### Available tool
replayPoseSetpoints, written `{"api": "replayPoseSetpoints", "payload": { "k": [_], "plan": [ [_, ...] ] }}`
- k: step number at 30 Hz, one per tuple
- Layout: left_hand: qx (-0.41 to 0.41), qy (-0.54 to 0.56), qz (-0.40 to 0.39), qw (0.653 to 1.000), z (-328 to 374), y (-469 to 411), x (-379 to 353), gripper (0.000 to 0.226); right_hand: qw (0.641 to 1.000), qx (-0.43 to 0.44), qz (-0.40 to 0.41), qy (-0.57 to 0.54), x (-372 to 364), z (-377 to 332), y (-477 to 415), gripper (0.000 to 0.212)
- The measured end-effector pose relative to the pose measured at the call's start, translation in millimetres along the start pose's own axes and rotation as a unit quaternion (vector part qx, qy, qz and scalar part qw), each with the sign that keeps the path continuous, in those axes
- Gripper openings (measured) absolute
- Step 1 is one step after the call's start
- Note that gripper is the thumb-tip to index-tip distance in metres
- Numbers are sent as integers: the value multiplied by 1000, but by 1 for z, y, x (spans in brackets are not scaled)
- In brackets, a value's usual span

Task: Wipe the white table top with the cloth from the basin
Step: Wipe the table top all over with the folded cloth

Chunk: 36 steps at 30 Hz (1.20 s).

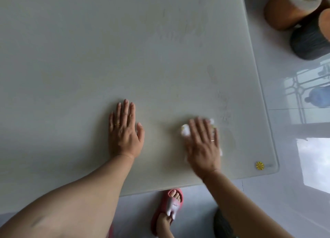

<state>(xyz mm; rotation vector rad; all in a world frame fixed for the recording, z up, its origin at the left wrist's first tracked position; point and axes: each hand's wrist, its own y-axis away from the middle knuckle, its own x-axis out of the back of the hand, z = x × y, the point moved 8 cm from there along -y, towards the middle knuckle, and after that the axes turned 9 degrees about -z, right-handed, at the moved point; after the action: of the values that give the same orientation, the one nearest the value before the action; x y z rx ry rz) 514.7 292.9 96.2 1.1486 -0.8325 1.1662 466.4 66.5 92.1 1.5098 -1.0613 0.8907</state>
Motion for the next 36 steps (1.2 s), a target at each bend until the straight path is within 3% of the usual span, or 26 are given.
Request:
{"api": "replayPoseSetpoints", "payload": {
  "k": [3, 5, 10, 12, 14, 17, 19, 21, 26, 28, 30, 33, 36],
  "plan": [
    [3, -3, 1, 1000, -1, 0, -1, 61, 975, -214, 15, -55, 8, 41, -12, 63],
    [3, -6, 4, 1000, -2, 0, -2, 61, 971, -232, 16, -60, 4, 11, -17, 65],
    [4, -3, 0, 1000, -3, -2, -2, 66, 999, 41, 0, -16, -13, -112, -23, 56],
    [-1, -7, 1, 1000, -2, -2, -2, 65, 991, 133, -11, 1, -8, -104, -32, 53],
    [0, -9, 5, 1000, -2, -1, -2, 63, 988, 148, -7, 31, 3, -70, -48, 54],
    [2, -15, -4, 1000, -2, 0, -4, 63, 998, -55, 9, -14, 26, 3, -83, 59],
    [5, -12, -3, 1000, -3, -1, -4, 63, 981, -184, 19, -54, 27, 17, -92, 61],
    [5, -11, -4, 1000, -4, -1, -5, 62, 972, -219, 28, -77, 23, -9, -95, 64],
    [7, -30, 6, 1000, -1, -2, -2, 54, 999, 28, -3, -32, 5, -132, -93, 56],
    [3, -24, 2, 1000, -2, -1, -2, 55, 993, 121, -12, -8, 9, -127, -100, 53],
    [0, -15, -10, 1000, -3, -2, -3, 60, 989, 146, -3, 29, 22, -93, -114, 51],
    [1, -12, -18, 1000, -2, -1, -2, 66, 1000, -24, 9, -4, 46, -16, -146, 56],
    [3, -12, -15, 1000, -2, -1, -2, 66, 979, -194, 20, -59, 48, 0, -156, 60]
  ]
}}
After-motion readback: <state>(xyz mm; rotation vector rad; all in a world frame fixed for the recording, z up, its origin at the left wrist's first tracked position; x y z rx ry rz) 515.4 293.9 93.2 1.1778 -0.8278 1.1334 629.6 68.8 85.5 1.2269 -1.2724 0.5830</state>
